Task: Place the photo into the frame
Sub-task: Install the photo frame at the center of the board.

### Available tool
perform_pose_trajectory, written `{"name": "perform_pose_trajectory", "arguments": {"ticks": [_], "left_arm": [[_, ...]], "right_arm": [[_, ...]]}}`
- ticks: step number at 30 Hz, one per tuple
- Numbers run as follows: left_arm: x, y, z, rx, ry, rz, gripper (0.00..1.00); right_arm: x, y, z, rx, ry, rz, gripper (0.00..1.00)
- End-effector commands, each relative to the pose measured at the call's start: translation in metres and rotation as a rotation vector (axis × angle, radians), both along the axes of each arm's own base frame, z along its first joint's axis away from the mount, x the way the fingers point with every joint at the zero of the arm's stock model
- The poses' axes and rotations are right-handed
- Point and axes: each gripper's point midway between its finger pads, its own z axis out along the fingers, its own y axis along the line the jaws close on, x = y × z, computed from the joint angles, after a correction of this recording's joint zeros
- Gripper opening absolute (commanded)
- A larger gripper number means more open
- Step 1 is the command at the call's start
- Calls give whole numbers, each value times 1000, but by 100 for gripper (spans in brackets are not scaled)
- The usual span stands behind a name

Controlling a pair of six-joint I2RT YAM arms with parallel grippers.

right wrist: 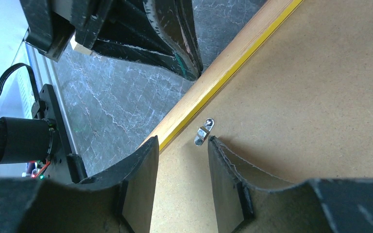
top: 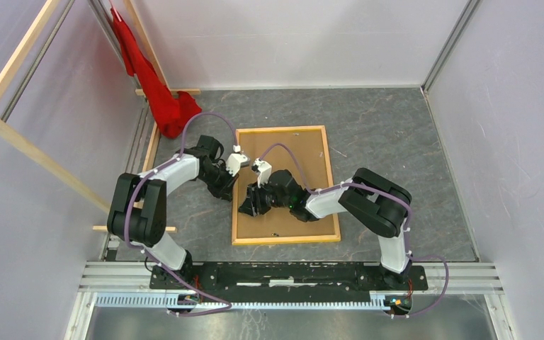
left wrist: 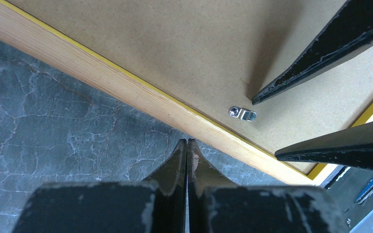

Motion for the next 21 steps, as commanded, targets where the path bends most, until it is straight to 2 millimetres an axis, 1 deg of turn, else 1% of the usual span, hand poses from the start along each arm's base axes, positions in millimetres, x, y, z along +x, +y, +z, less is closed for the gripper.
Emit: {"name": "perform_pose_trajectory", "arguments": {"ticks": [1,7,13,21], "left_arm": [[11,-1,5,1,-17,29,2],[12,-1,6,0,-20,33,2],[13,-3,8,-10,-19,37,2],[16,-15,14,-80,-4,47,2]], "right_arm": [[-2,7,2,6,-7,12,48],[-5,9,4,16,2,17,46],[-4,10,1,11,2,14,45],[-2,11,-2,13,11,1,43]]}}
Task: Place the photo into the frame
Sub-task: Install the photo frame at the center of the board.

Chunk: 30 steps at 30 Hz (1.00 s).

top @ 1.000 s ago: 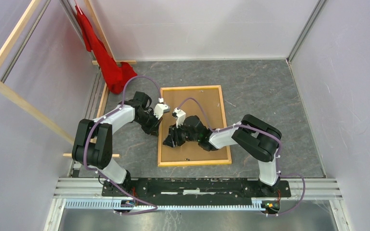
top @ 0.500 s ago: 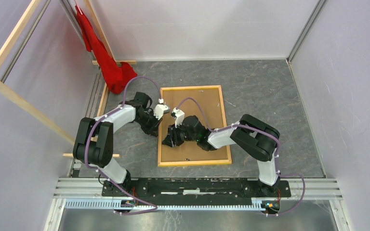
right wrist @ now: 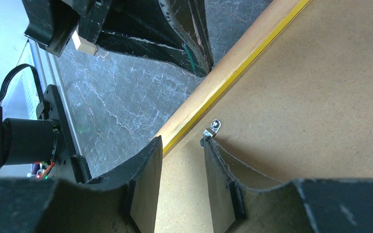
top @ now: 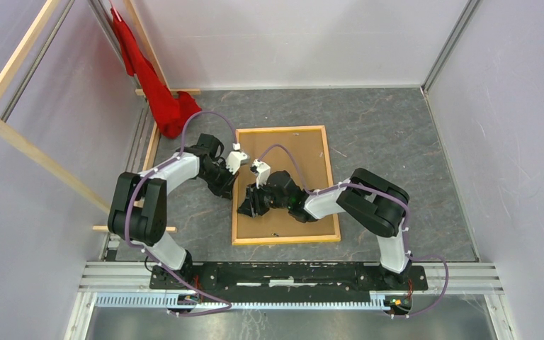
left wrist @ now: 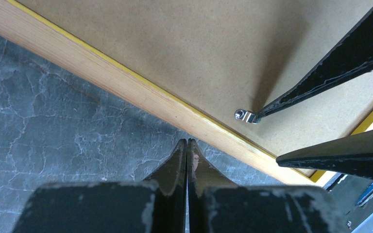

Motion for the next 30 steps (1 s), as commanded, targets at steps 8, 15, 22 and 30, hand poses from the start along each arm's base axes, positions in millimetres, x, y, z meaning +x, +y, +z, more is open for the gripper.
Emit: {"name": "perform_pose_trajectory", "arguments": {"ticks": [8,15,22,30], "left_arm": [[12,-13,10,-94,9,28,6],[11,-12,2,-89,31,27,7],[11,-13,1,-91,33,27,6],[11,-14,0,-97,37,24,6]], "right_arm": [[4,7,-4,14,7,-24,43],[6,7,-7,13,16,-40,42],[7,9,-10,18,23,-49,42],[13,11,-13,17,23,-66,41]]}}
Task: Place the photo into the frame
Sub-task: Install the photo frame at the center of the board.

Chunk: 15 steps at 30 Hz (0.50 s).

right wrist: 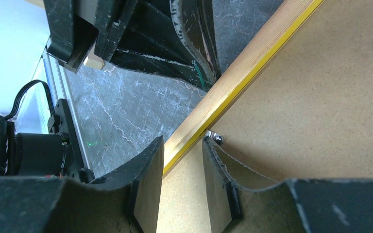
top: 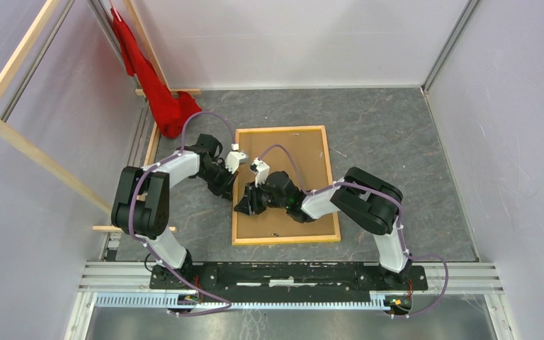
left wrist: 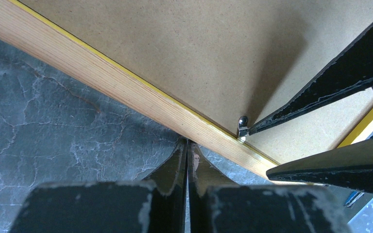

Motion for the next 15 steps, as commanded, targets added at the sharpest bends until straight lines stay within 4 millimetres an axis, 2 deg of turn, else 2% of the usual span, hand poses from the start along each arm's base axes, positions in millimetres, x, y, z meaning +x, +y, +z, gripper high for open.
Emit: {"name": "perform_pose_trajectory", "arguments": {"ticks": [1,8,11,15], "left_arm": [[9,-14,9,-70,-18,0,6],[8,-13,10,-70,-17,-4,6],[9,-12,12,-64,-23,-9,6],[12,-9,19,-72,-31,-6,6]], "right_arm": [[7,1,-12,-32,-7,-31,41],[13,2,-12,-26,-10,-44,40],[13,4,-2,-9,-22,-35,40],[14,2,28,40,-58,-34,43]]}}
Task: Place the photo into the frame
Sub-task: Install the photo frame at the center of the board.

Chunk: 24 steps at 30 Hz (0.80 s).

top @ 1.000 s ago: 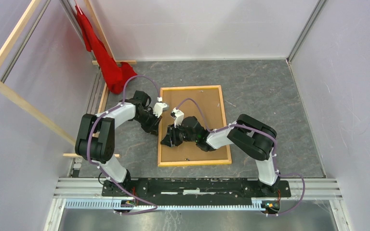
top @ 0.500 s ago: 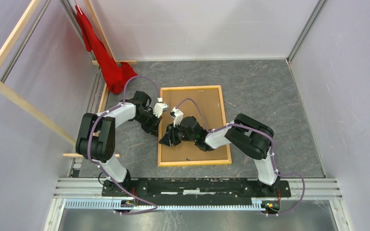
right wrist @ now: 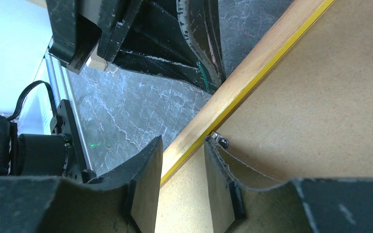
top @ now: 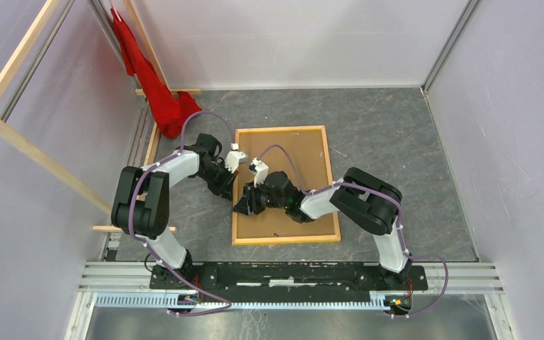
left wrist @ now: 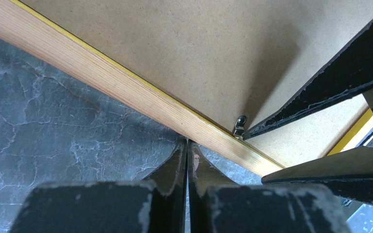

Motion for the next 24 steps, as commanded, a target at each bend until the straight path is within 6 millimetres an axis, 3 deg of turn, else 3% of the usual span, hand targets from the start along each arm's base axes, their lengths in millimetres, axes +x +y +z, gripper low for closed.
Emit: {"name": "perform_pose_trajectory", "arguments": {"ticks": [1,7,11,13,18,24], "left_arm": [[14,-7,22,-72,-39,-4,6],[39,2,44,-130,-67,70,12],[59,-3,49,-183,-59,139,32],[69,-6,47,-198,-51,171,36],[91,-11,36,-212,-15,225,36],[102,-12,27,-225,8,245,24]], "right_arm": [[12,-5,34,40,-70,-35,44],[30,-39,78,90,-157,-99,54],[59,-66,79,67,-179,-169,57],[75,-75,77,61,-177,-197,56],[115,-81,67,29,-184,-242,57],[158,-66,54,11,-176,-244,56]]}}
